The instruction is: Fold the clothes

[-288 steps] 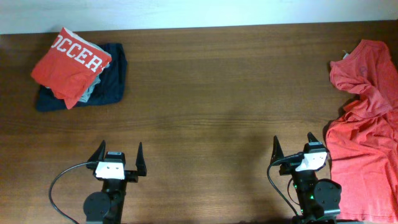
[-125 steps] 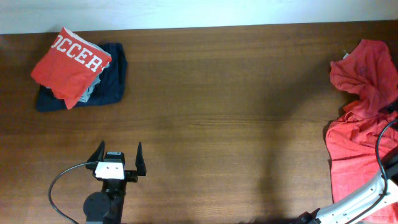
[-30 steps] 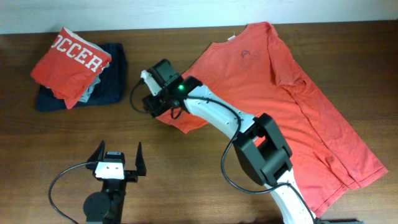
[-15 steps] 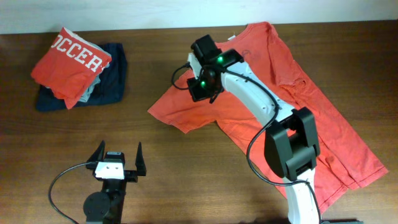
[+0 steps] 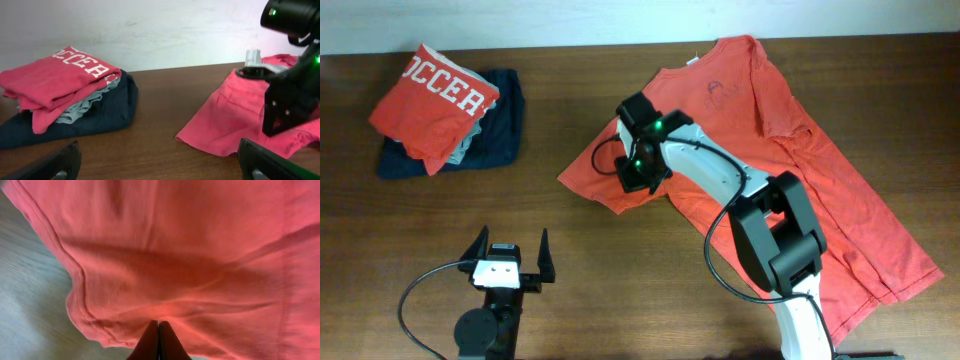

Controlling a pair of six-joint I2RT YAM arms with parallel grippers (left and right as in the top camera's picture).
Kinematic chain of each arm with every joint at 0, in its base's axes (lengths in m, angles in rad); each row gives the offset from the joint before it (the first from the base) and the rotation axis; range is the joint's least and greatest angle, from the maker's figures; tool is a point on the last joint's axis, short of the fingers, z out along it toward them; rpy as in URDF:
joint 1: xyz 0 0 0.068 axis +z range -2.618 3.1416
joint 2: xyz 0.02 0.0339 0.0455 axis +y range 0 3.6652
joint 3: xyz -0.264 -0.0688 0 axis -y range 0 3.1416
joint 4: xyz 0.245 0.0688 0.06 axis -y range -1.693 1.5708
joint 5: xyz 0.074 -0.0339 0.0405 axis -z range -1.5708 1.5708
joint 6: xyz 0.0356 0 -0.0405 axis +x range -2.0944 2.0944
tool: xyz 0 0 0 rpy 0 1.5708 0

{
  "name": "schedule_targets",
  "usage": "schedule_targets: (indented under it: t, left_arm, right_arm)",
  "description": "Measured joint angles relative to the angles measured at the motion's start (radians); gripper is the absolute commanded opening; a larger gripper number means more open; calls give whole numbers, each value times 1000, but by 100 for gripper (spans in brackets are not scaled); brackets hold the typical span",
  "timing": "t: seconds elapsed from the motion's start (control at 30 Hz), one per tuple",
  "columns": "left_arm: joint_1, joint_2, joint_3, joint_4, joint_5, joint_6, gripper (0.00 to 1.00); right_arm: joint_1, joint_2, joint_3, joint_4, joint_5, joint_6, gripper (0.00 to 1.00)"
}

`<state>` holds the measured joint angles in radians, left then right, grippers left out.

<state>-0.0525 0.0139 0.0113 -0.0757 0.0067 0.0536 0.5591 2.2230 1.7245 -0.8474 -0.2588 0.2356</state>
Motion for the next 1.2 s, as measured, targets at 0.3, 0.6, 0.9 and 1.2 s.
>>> schedule_targets:
  t: [0.3,0.6,0.9,1.2]
  left_arm:
    - [0,0,0,0,0,0,99]
    - [0,0,0,0,0,0,100]
    - [0,0,0,0,0,0,99]
    - [0,0,0,0,0,0,99]
  right_arm:
    - [7,-3,-116,169,-3,22,4]
    - [27,-21,-141,109,-26,69,4]
    - [39,-25,-142,8,-60,83,4]
    - [41,-25,-74,-45,-83,41,18]
